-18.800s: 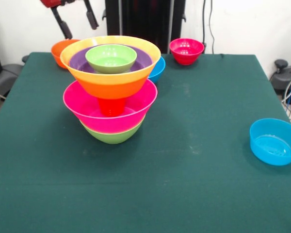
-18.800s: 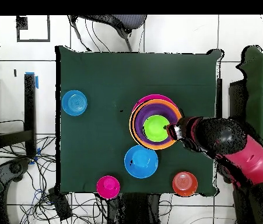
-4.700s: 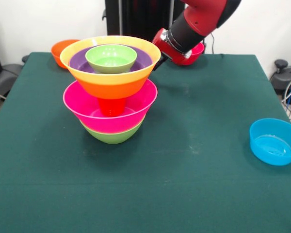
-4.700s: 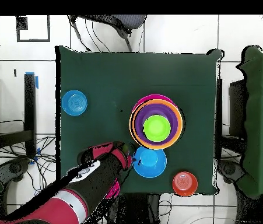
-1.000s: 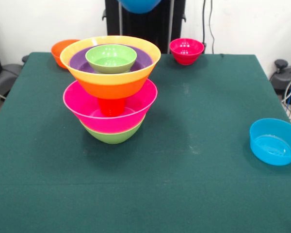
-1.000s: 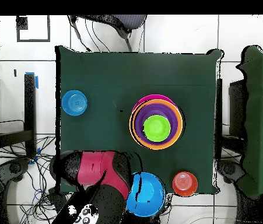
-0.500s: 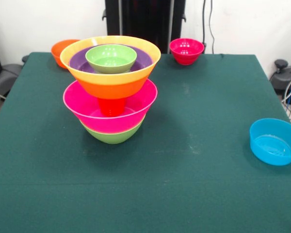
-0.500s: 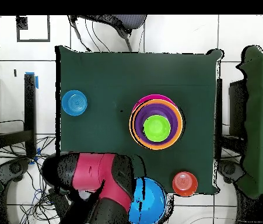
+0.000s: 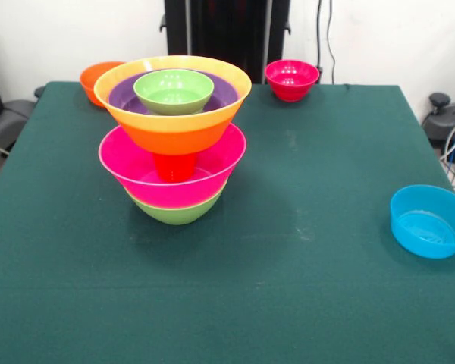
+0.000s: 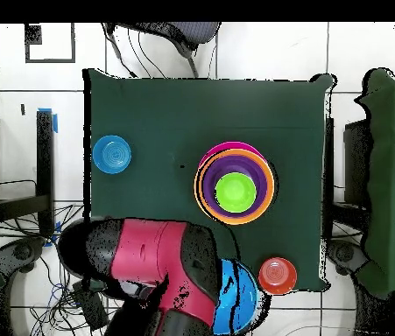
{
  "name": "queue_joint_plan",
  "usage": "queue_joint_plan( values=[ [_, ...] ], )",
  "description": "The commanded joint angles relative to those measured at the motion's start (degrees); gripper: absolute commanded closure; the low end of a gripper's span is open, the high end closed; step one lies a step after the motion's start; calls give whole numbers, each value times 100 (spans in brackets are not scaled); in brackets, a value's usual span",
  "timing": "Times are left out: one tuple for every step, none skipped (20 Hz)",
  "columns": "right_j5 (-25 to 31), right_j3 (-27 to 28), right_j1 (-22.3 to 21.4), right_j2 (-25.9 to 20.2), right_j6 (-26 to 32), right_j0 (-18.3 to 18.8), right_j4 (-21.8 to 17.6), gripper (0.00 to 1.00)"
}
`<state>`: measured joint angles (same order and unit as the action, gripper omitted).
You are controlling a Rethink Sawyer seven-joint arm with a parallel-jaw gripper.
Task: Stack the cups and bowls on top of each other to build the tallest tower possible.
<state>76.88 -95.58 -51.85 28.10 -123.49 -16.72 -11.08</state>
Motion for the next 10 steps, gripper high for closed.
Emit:
queue_joint_plan(
  values=[
    [592, 620, -189, -780, 1293, 326, -518, 100],
    [595, 668, -203, -832, 1270, 385, -494, 100],
    [650, 789, -206, -848, 1244, 408, -539, 100],
    [705, 909, -210, -864, 1219, 431, -583, 100],
    [810, 1031, -215, -889, 1229, 460, -619, 100],
    [877, 1119, -242, -915, 1263, 501, -634, 100],
    [970, 1217, -244, -940, 1275, 533, -642, 100],
    [1086, 1315, -263, -949, 1299, 549, -674, 100],
    [1200, 1433, -261, -987, 1360, 574, -711, 100],
    [1315, 1552, -259, -1026, 1422, 599, -749, 100]
  ],
)
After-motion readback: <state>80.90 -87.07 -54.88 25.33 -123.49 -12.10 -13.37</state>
